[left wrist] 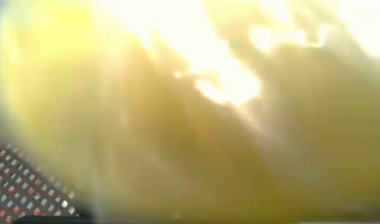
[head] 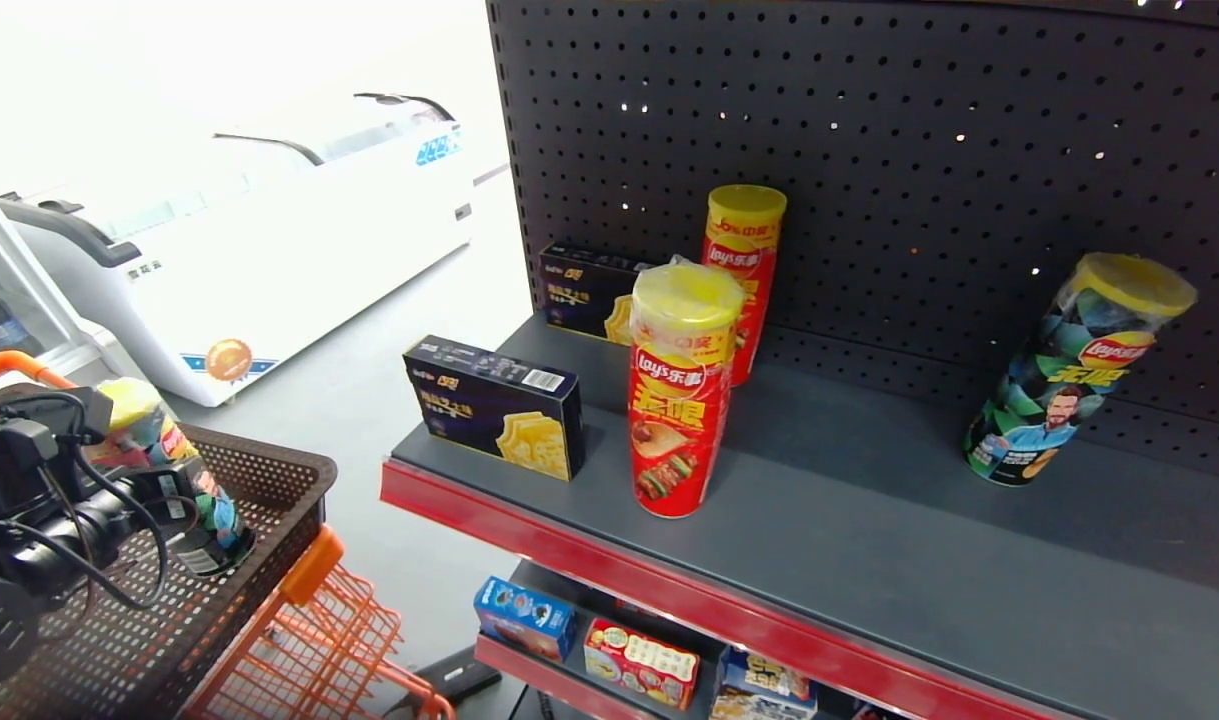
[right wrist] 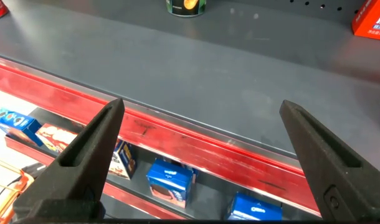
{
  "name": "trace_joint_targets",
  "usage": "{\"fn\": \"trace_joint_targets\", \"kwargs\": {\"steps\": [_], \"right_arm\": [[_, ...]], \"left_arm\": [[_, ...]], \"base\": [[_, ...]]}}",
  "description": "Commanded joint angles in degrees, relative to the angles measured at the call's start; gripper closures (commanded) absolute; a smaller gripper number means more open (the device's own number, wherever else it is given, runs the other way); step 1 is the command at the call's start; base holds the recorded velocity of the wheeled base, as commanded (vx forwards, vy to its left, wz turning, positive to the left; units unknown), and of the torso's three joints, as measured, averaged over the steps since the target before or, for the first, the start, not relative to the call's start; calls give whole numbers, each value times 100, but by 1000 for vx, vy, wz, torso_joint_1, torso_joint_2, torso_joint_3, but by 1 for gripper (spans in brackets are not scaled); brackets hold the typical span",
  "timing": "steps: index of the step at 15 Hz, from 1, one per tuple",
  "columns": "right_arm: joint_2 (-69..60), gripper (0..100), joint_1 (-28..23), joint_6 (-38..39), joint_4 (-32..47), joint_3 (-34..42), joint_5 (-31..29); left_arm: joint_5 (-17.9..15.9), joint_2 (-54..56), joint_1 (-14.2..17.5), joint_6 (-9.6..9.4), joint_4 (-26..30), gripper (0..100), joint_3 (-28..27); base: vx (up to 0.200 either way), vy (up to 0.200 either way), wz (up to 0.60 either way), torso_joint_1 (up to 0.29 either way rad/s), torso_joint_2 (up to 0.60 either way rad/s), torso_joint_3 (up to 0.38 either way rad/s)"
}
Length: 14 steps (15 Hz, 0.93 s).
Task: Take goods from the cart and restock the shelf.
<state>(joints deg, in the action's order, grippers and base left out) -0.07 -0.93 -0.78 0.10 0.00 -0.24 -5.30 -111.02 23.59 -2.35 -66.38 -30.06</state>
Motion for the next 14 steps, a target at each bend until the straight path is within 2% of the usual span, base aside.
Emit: {"fn": "trace_joint_targets", "kwargs": {"steps": [1,4,7,9,12,14], "right_arm": [[7,0,5,-1,-1,0,-2],[7,0,5,-1,-1,0,-2],[7,0,5,-1,-1,0,7],[7,0,5,-1,-1,0,-2],[7,0,5,-1,-1,0,-2],[7,0,14,-1,-1,0,-2]], "left_arm": [[3,-78,-135,-28,-103,100,-61],[3,45,-285,-55,-174,100,-61],[-32,766,-583,-81,-112,100,-35],[-32,1425,-838,-160,398,100,-35],[-6,2005,-1190,-274,767,100,-597],[12,2717,-1612,-274,1909,100,-958]], "base": [[0,0,0,0,0,0],[0,0,0,0,0,0],[0,0,0,0,0,0],[0,0,0,0,0,0],[0,0,0,0,0,0],[0,0,0,0,0,0]]}}
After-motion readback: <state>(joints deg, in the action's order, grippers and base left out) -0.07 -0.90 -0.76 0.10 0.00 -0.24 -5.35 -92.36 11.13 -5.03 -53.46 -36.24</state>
